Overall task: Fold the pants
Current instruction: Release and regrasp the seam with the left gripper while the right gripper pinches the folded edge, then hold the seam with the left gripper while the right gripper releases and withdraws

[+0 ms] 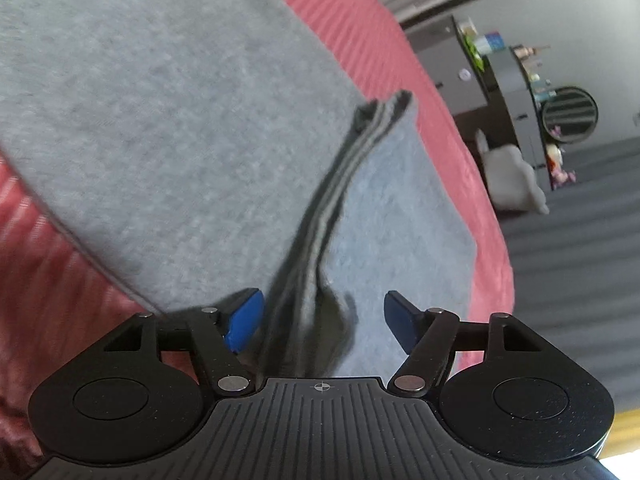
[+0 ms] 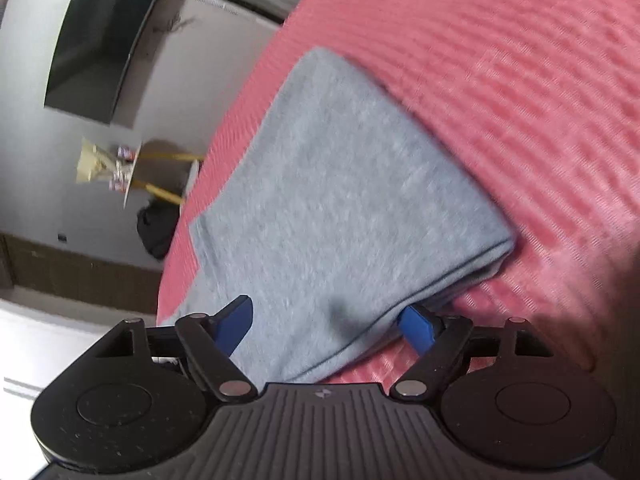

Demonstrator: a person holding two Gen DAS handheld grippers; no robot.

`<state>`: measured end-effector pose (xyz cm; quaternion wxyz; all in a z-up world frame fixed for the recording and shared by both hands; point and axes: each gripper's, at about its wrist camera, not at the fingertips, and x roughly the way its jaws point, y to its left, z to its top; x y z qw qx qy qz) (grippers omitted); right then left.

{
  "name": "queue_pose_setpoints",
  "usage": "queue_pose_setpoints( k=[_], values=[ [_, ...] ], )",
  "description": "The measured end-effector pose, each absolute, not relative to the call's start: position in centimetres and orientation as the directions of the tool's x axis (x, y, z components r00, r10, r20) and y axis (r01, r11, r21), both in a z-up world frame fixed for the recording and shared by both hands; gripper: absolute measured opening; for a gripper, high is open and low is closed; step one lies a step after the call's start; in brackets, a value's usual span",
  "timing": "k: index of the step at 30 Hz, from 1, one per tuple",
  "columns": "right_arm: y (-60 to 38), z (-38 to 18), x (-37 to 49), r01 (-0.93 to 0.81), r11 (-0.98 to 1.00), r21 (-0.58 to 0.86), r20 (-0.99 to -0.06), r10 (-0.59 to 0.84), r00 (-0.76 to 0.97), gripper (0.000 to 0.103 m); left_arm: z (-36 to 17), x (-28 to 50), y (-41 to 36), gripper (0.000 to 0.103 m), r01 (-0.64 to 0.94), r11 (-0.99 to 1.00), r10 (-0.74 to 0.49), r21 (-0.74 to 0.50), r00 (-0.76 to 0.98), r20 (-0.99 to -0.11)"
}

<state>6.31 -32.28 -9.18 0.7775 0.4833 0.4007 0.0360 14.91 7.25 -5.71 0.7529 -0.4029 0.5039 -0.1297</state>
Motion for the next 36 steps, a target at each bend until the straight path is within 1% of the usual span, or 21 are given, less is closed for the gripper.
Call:
queue_pose_setpoints(
  k=[2, 3, 5, 8, 9, 10, 12, 13, 15, 16, 20, 21, 23, 24, 25, 26, 29, 31, 33, 34, 36],
  values=[
    [-32.7, -9.1, 6.1, 0.346, 0.548, 0.762, -0.603, 0.402, 0.689, 0.069, -5.9, 15.4, 6.7, 0.071, -0.199, 0.633, -0.621, -0.748, 0.446, -0.645],
    [-32.8, -9.2, 6.0, 0.356, 0.553, 0.753, -0.611, 0.389, 0.689, 0.06, -6.0, 15.5, 6.6, 0.07, -0.188, 0.638, -0.623, -0.747, 0.443, -0.644],
    [-33.1, -9.7, 6.2, 0.389, 0.55, 0.739, -0.634, 0.371, 0.679, 0.05, -6.0, 16.2, 5.5, 0.062, -0.174, 0.647, -0.622, -0.742, 0.443, -0.646],
    [-33.3, -10.9, 6.5, 0.413, 0.488, 0.768, -0.618, 0.4, 0.676, 0.049, -6.2, 16.2, 5.1, 0.047, -0.147, 0.675, -0.612, -0.724, 0.436, -0.659],
    [-33.4, -11.3, 6.5, 0.413, 0.46, 0.786, -0.602, 0.417, 0.681, 0.051, -6.1, 16.2, 4.8, 0.044, -0.138, 0.689, -0.603, -0.711, 0.436, -0.668],
    [-33.1, -11.6, 6.7, 0.412, 0.448, 0.793, -0.595, 0.424, 0.683, 0.053, -6.1, 16.3, 4.6, 0.036, -0.127, 0.707, -0.59, -0.695, 0.436, -0.68],
    [-32.8, -11.6, 7.2, 0.415, 0.486, 0.769, -0.617, 0.397, 0.679, 0.05, -5.8, 16.3, 4.4, 0.026, -0.119, 0.73, -0.566, -0.673, 0.446, -0.693],
    [-32.9, -11.4, 7.2, 0.42, 0.508, 0.752, -0.632, 0.375, 0.679, 0.038, -5.9, 16.1, 4.7, 0.021, -0.113, 0.733, -0.561, -0.671, 0.457, -0.69],
    [-32.9, -10.6, 7.1, 0.453, 0.603, 0.657, -0.701, 0.267, 0.661, 0.018, -5.6, 15.9, 4.7, 0.019, -0.088, 0.745, -0.552, -0.662, 0.476, -0.685],
    [-33.0, -10.3, 7.0, 0.459, 0.647, 0.609, -0.728, 0.226, 0.647, 0.017, -5.2, 15.7, 4.5, 0.019, -0.069, 0.762, -0.537, -0.643, 0.488, -0.688],
    [-33.3, -8.8, 6.8, 0.424, 0.71, 0.562, -0.761, 0.244, 0.6, 0.019, -3.1, 14.9, 3.2, 0.019, 0.02, 0.841, -0.461, -0.541, 0.551, -0.695],
    [-33.3, -8.0, 6.6, 0.401, 0.733, 0.549, -0.762, 0.242, 0.601, 0.022, -2.6, 14.7, 2.8, 0.02, 0.038, 0.856, -0.443, -0.515, 0.567, -0.695],
    [-33.1, -6.3, 6.1, 0.337, 0.785, 0.52, -0.761, 0.246, 0.6, 0.025, -1.8, 14.4, 2.5, 0.028, 0.049, 0.887, -0.393, -0.458, 0.601, -0.696],
    [-33.0, -5.7, 6.1, 0.315, 0.807, 0.5, -0.77, 0.247, 0.589, 0.033, -1.3, 14.3, 2.5, 0.029, 0.029, 0.908, -0.343, -0.419, 0.626, -0.7],
    [-32.9, -5.2, 6.2, 0.298, 0.824, 0.482, -0.781, 0.249, 0.573, 0.039, -1.0, 14.3, 2.8, 0.037, 0.005, 0.918, -0.305, -0.396, 0.647, -0.699],
    [-32.7, -4.6, 6.2, 0.275, 0.845, 0.459, -0.797, 0.255, 0.548, 0.039, -0.7, 14.7, 3.2, 0.05, -0.013, 0.916, -0.294, -0.401, 0.657, -0.694],
    [-32.0, -3.2, 6.4, 0.194, 0.886, 0.42, -0.808, 0.268, 0.525, 0.041, -0.6, 17.0, 3.4, 0.056, -0.018, 0.901, -0.326, -0.433, 0.63, -0.705],
    [-31.4, -2.4, 6.5, 0.143, 0.908, 0.395, -0.787, 0.254, 0.562, 0.05, -0.5, 18.6, 2.4, 0.064, 0.003, 0.911, -0.326, -0.413, 0.62, -0.714],
    [-30.8, -2.3, 7.0, 0.116, 0.937, 0.331, -0.763, 0.193, 0.617, 0.056, -0.7, 20.1, 1.2, 0.064, 0.027, 0.923, -0.319, -0.384, 0.613, -0.723],
    [-30.6, -2.6, 7.3, 0.114, 0.949, 0.293, -0.756, 0.156, 0.636, 0.056, -1.1, 21.0, 0.5, 0.069, 0.036, 0.925, -0.322, -0.378, 0.599, -0.733],
    [-30.1, -3.3, 8.2, 0.118, 0.968, 0.223, -0.757, 0.096, 0.646, 0.056, -1.8, 22.7, -0.8, 0.071, 0.012, 0.934, -0.3, -0.358, 0.572, -0.763]
  ],
)
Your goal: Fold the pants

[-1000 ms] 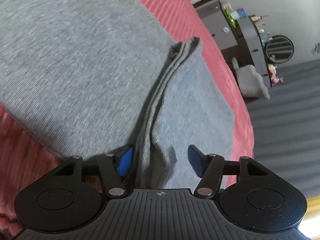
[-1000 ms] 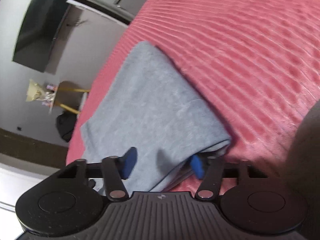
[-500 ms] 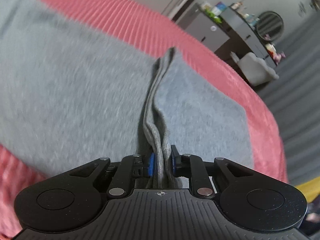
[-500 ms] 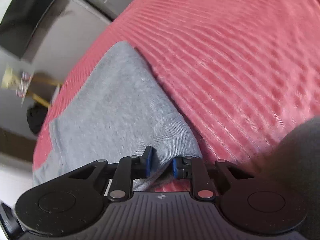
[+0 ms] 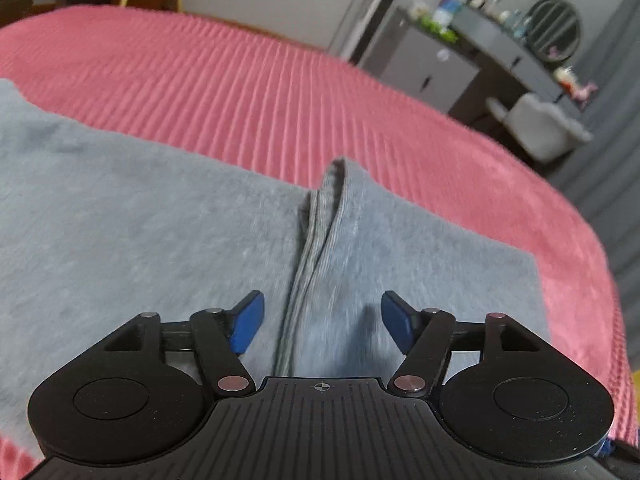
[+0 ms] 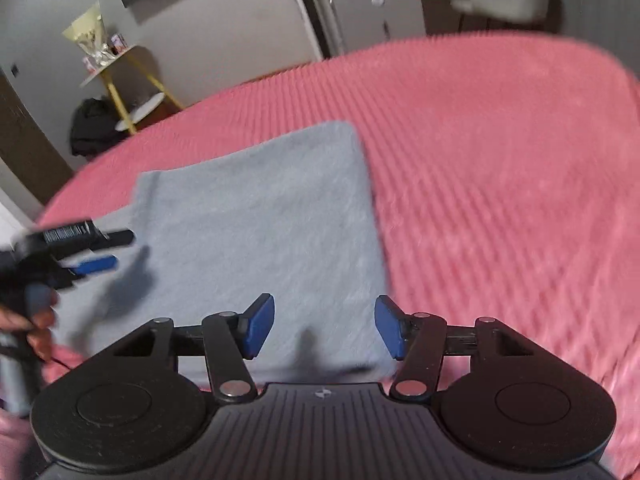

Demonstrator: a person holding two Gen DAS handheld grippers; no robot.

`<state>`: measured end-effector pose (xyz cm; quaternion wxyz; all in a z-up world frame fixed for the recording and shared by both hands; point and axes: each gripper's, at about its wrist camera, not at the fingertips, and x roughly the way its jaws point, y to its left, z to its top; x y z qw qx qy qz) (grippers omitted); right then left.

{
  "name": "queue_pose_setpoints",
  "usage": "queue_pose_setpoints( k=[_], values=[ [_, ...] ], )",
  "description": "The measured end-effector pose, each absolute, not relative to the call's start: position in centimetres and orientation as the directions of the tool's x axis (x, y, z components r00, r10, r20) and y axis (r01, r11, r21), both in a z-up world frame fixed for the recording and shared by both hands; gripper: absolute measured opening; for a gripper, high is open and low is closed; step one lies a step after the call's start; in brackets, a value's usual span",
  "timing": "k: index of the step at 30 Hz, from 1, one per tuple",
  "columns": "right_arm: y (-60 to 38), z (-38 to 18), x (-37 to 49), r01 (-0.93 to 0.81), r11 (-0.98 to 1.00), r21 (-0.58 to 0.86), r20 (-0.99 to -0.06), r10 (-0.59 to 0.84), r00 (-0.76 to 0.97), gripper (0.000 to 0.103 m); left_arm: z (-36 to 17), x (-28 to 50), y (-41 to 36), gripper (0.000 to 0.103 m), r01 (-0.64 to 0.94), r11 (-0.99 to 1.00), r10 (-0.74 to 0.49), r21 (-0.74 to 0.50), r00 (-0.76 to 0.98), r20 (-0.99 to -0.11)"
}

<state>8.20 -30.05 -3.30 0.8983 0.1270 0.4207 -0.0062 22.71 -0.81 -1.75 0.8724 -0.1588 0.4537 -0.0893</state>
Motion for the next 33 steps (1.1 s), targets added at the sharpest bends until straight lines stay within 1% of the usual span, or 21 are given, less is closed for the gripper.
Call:
queue_pose_setpoints(
  k=[2, 3, 4, 5, 6, 7, 8, 12, 14, 15, 18, 19, 23, 29, 31, 33],
  values=[
    [-29.6, -4.2, 9.1, 0.107, 0.98, 0.165, -0.755, 0.055, 0.653, 0.055, -2.2, 23.8, -1.7, 0.066, 0.014, 0.944, -0.277, -0.329, 0.569, -0.774],
    [-29.4, -4.7, 9.4, 0.104, 0.986, 0.133, -0.745, 0.031, 0.666, 0.051, -2.2, 24.1, -2.1, 0.059, 0.028, 0.95, -0.27, -0.31, 0.573, -0.774],
    [-29.1, -5.2, 9.6, 0.101, 0.99, 0.097, -0.736, 0.003, 0.677, 0.044, -2.1, 24.4, -2.4, 0.047, 0.043, 0.953, -0.271, -0.301, 0.569, -0.776],
    [-29.0, -5.7, 10.0, 0.109, 0.991, 0.075, -0.741, -0.018, 0.671, 0.039, -1.9, 24.5, -2.7, 0.044, 0.049, 0.953, -0.273, -0.299, 0.566, -0.778],
    [-29.3, -6.0, 10.1, 0.118, 0.989, 0.088, -0.748, -0.013, 0.664, 0.034, -1.8, 24.6, -2.8, 0.04, 0.051, 0.956, -0.265, -0.289, 0.57, -0.777],
    [-29.5, -6.3, 10.5, 0.128, 0.985, 0.12, -0.755, 0.007, 0.656, 0.034, -1.7, 24.6, -3.0, 0.031, 0.059, 0.958, -0.261, -0.28, 0.576, -0.775],
    [-29.6, -6.2, 10.7, 0.137, 0.982, 0.128, -0.756, 0.007, 0.654, 0.034, -1.6, 24.6, -3.1, 0.03, 0.067, 0.959, -0.262, -0.274, 0.577, -0.774],
    [-29.4, -6.8, 11.5, 0.146, 0.981, 0.128, -0.754, 0.001, 0.657, 0.034, -1.5, 24.2, -3.2, 0.027, 0.09, 0.966, -0.246, -0.241, 0.594, -0.766],
    [-29.9, -7.5, 12.0, 0.176, 0.971, 0.162, -0.768, 0.012, 0.64, 0.036, -1.4, 24.2, -3.3, 0.024, 0.106, 0.97, -0.237, -0.218, 0.606, -0.759],
    [-30.0, -7.4, 11.9, 0.185, 0.967, 0.175, -0.766, 0.016, 0.642, 0.038, -1.2, 24.3, -3.4, 0.023, 0.108, 0.97, -0.238, -0.218, 0.606, -0.759],
    [-30.3, -7.4, 11.5, 0.197, 0.959, 0.203, -0.754, 0.025, 0.656, 0.039, -1.0, 24.1, -3.0, 0.022, 0.109, 0.967, -0.25, -0.232, 0.608, -0.754],
    [-30.4, -7.3, 11.5, 0.194, 0.958, 0.21, -0.749, 0.03, 0.662, 0.041, -0.9, 24.1, -2.8, 0.021, 0.113, 0.967, -0.25, -0.229, 0.609, -0.753],
    [-30.6, -7.5, 11.3, 0.201, 0.954, 0.22, -0.745, 0.032, 0.667, 0.042, -0.6, 23.8, -2.9, 0.019, 0.139, 0.969, -0.247, -0.205, 0.622, -0.743],
    [-30.1, -7.4, 10.9, 0.183, 0.961, 0.209, -0.726, 0.027, 0.688, 0.042, 0.3, 23.6, -2.7, 0.018, 0.145, 0.965, -0.26, -0.22, 0.652, -0.712],
    [-30.1, -7.4, 11.0, 0.182, 0.959, 0.215, -0.724, 0.032, 0.689, 0.045, 0.0, 23.8, -2.7, 0.018, 0.147, 0.966, -0.256, -0.212, 0.647, -0.718],
    [-30.2, -7.6, 11.2, 0.187, 0.958, 0.218, -0.731, 0.033, 0.682, 0.047, -1.0, 24.2, -2.7, 0.023, 0.122, 0.976, -0.218, -0.183, 0.629, -0.746]
  ],
)
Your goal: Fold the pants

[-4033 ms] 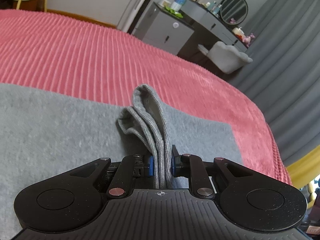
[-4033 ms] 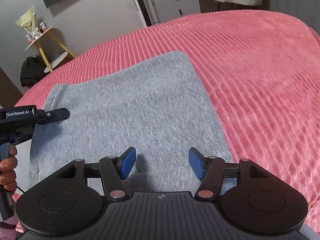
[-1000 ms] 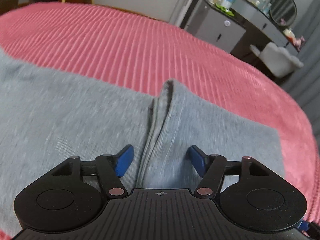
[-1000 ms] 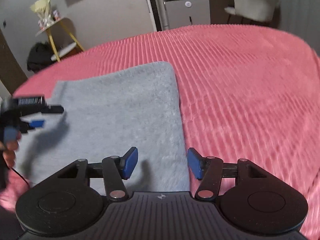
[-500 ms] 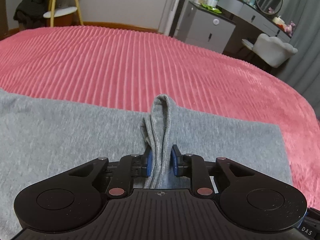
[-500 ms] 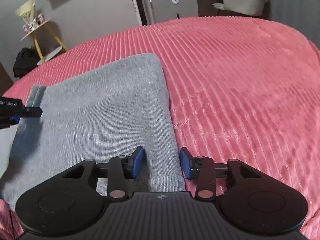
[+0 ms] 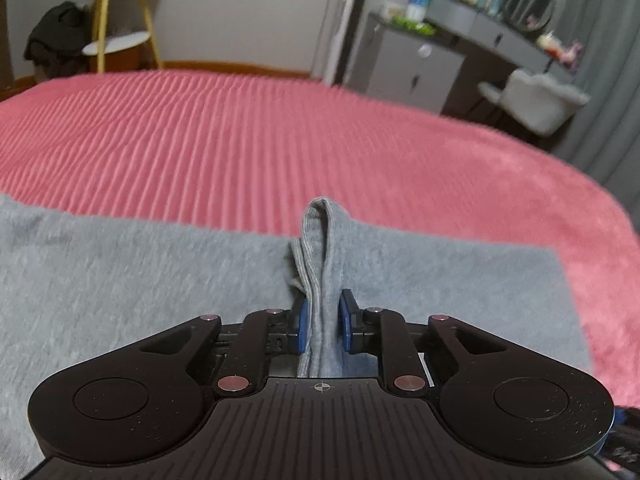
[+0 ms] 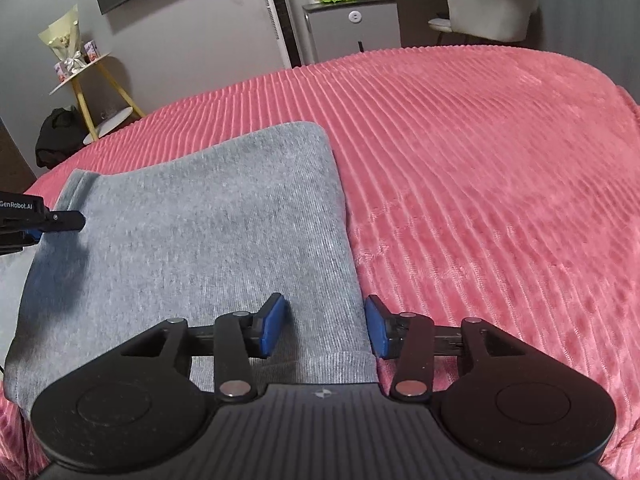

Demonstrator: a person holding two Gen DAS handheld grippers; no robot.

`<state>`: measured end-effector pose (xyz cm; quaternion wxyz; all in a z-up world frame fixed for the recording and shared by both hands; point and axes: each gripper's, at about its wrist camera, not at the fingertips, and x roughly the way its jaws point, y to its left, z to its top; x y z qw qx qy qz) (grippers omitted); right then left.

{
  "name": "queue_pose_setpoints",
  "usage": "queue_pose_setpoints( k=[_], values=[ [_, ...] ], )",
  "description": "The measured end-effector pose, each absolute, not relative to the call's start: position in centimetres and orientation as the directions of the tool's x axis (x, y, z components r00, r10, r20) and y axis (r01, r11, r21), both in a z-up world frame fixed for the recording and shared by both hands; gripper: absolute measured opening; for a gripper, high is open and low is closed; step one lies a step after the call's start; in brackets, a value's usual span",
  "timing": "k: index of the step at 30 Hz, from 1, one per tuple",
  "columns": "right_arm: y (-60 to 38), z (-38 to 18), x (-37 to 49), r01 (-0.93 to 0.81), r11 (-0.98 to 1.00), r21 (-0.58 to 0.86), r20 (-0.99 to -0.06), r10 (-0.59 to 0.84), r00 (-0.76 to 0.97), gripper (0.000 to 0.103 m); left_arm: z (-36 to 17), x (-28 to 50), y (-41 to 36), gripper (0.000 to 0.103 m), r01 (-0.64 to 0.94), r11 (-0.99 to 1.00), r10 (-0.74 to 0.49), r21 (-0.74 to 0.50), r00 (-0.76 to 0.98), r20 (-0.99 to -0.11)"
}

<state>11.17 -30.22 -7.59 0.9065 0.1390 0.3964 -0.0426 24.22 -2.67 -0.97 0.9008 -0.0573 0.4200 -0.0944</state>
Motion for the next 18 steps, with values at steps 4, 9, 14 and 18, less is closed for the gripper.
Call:
queue_pose_setpoints(
  k=[4, 9, 14, 18],
  values=[
    [-30.7, -7.8, 11.5, 0.201, 0.953, 0.228, -0.741, 0.036, 0.671, 0.054, -0.6, 23.5, -1.3, 0.056, 0.056, 0.978, -0.187, -0.199, 0.649, -0.738],
    [-31.3, -8.1, 11.7, 0.218, 0.936, 0.276, -0.741, 0.063, 0.668, 0.062, 2.2, 19.3, 6.0, 0.088, -0.06, 0.927, -0.209, -0.37, 0.736, -0.644],
    [-31.4, -8.4, 12.0, 0.212, 0.926, 0.313, -0.734, 0.094, 0.673, 0.072, 3.0, 13.8, 18.7, 0.088, -0.323, 0.783, -0.061, -0.532, 0.811, -0.581],
    [-31.2, -8.6, 12.5, 0.198, 0.925, 0.324, -0.724, 0.107, 0.682, 0.081, -0.1, 11.0, 26.8, 0.086, -0.512, 0.622, 0.001, -0.592, 0.757, -0.653]
  ],
)
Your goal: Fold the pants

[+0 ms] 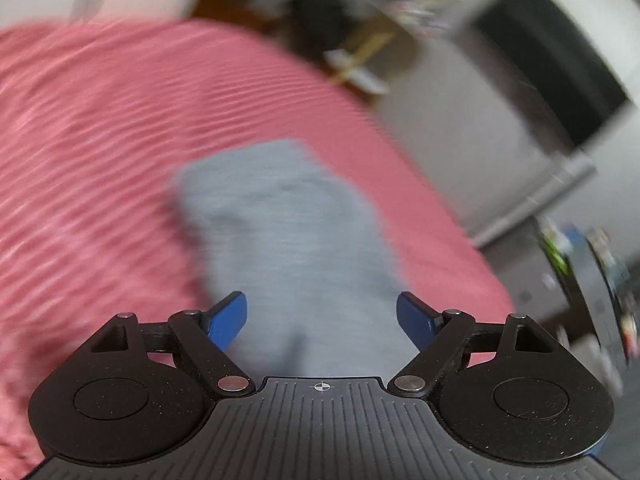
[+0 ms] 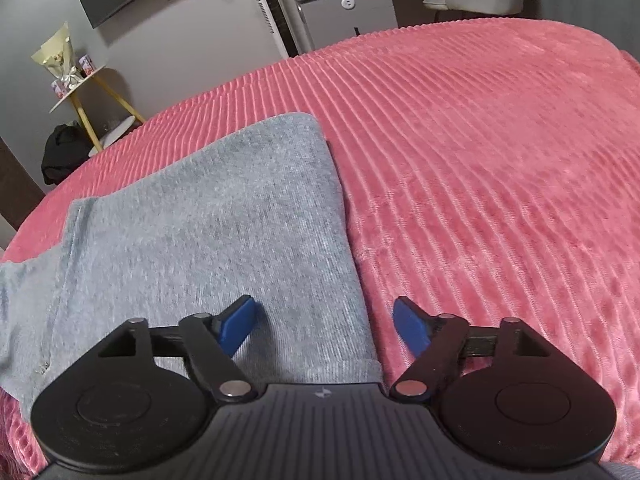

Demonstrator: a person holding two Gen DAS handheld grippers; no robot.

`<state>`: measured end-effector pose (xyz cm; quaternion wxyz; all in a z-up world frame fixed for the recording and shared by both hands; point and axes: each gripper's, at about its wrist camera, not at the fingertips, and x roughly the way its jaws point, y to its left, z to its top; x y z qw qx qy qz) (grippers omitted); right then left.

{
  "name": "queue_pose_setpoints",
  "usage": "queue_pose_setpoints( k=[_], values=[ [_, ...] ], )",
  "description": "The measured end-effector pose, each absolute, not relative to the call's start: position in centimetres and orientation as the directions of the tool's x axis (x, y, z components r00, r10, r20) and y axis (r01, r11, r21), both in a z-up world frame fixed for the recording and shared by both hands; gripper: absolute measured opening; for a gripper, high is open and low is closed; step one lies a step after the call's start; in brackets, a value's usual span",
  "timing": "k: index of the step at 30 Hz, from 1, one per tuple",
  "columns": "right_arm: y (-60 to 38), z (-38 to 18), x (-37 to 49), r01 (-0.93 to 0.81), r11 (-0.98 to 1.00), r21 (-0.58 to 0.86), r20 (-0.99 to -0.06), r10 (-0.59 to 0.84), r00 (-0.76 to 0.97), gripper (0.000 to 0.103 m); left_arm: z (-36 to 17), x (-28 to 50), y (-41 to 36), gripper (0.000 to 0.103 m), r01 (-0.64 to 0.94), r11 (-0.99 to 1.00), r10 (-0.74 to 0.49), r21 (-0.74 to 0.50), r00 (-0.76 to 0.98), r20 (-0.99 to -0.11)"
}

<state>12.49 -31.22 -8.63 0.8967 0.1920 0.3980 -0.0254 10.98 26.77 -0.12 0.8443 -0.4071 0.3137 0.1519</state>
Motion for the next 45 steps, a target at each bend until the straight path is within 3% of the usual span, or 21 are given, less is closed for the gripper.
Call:
queue_pose_setpoints(
  k=[4, 8, 12, 13, 14, 16, 17, 20, 21, 23, 25, 27, 29, 32, 37, 45],
  values=[
    [-31.6, -9.0, 13.0, 0.204, 0.911, 0.359, -0.713, 0.127, 0.689, 0.086, -4.4, 10.7, 29.6, 0.079, -0.543, 0.501, -0.125, -0.674, 0.725, -0.677],
    [-31.5, -9.1, 13.1, 0.206, 0.91, 0.36, -0.711, 0.125, 0.692, 0.086, -7.1, 12.3, 29.9, 0.078, -0.499, 0.429, -0.221, -0.753, 0.751, -0.622],
    [-31.4, -9.1, 13.2, 0.208, 0.911, 0.355, -0.714, 0.12, 0.69, 0.086, -8.6, 14.7, 31.5, 0.076, -0.532, 0.323, -0.237, -0.783, 0.755, -0.611],
    [-31.4, -9.1, 13.2, 0.209, 0.911, 0.354, -0.714, 0.119, 0.69, 0.086, -8.6, 15.0, 31.9, 0.069, -0.531, 0.293, -0.236, -0.795, 0.766, -0.598],
    [-31.3, -9.1, 13.2, 0.21, 0.91, 0.357, -0.714, 0.121, 0.69, 0.086, -8.4, 15.1, 32.2, 0.049, -0.513, 0.282, -0.23, -0.811, 0.784, -0.576],
    [-31.2, -9.1, 13.4, 0.211, 0.912, 0.351, -0.716, 0.116, 0.689, 0.087, -7.3, 15.5, 32.0, 0.027, -0.485, 0.344, -0.21, -0.804, 0.795, -0.569],
    [-31.1, -9.2, 13.5, 0.21, 0.914, 0.347, -0.717, 0.114, 0.688, 0.087, -6.7, 15.6, 31.7, 0.024, -0.437, 0.404, -0.205, -0.804, 0.813, -0.545],
    [-31.0, -9.2, 13.4, 0.21, 0.915, 0.345, -0.717, 0.112, 0.688, 0.088, -5.9, 15.0, 31.0, 0.025, -0.304, 0.477, -0.23, -0.825, 0.862, -0.451],
    [-31.0, -9.2, 13.4, 0.21, 0.915, 0.345, -0.716, 0.112, 0.689, 0.089, -6.2, 15.0, 31.2, 0.03, -0.301, 0.454, -0.238, -0.838, 0.866, -0.44],
    [-30.9, -9.3, 13.5, 0.208, 0.916, 0.344, -0.715, 0.112, 0.69, 0.091, -7.2, 15.2, 31.5, 0.072, -0.359, 0.408, -0.229, -0.839, 0.85, -0.475],
    [-30.7, -9.3, 13.5, 0.205, 0.918, 0.339, -0.715, 0.11, 0.69, 0.093, -7.8, 16.2, 31.4, 0.077, -0.43, 0.388, -0.207, -0.815, 0.821, -0.532],
    [-30.5, -9.4, 13.6, 0.202, 0.922, 0.33, -0.717, 0.105, 0.689, 0.094, -7.8, 16.2, 31.6, 0.073, -0.455, 0.394, -0.17, -0.799, 0.818, -0.55],
    [-30.3, -9.4, 13.6, 0.201, 0.925, 0.322, -0.719, 0.101, 0.688, 0.094, -7.9, 17.3, 31.8, 0.041, -0.507, 0.367, -0.151, -0.78, 0.795, -0.588],
    [-30.4, -9.3, 13.6, 0.207, 0.921, 0.331, -0.717, 0.103, 0.689, 0.094, -6.8, 17.7, 31.1, 0.024, -0.551, 0.396, -0.102, -0.735, 0.768, -0.632],
    [-30.9, -9.2, 13.3, 0.221, 0.908, 0.355, -0.705, 0.105, 0.702, 0.094, -1.2, 18.0, 27.6, 0.017, -0.445, 0.659, -0.017, -0.607, 0.797, -0.603],
    [-32.9, -8.8, 12.1, 0.238, 0.858, 0.455, -0.633, 0.124, 0.764, 0.094, 8.0, 16.3, 16.5, 0.017, -0.145, 0.903, -0.063, -0.405, 0.887, -0.457]
  ],
)
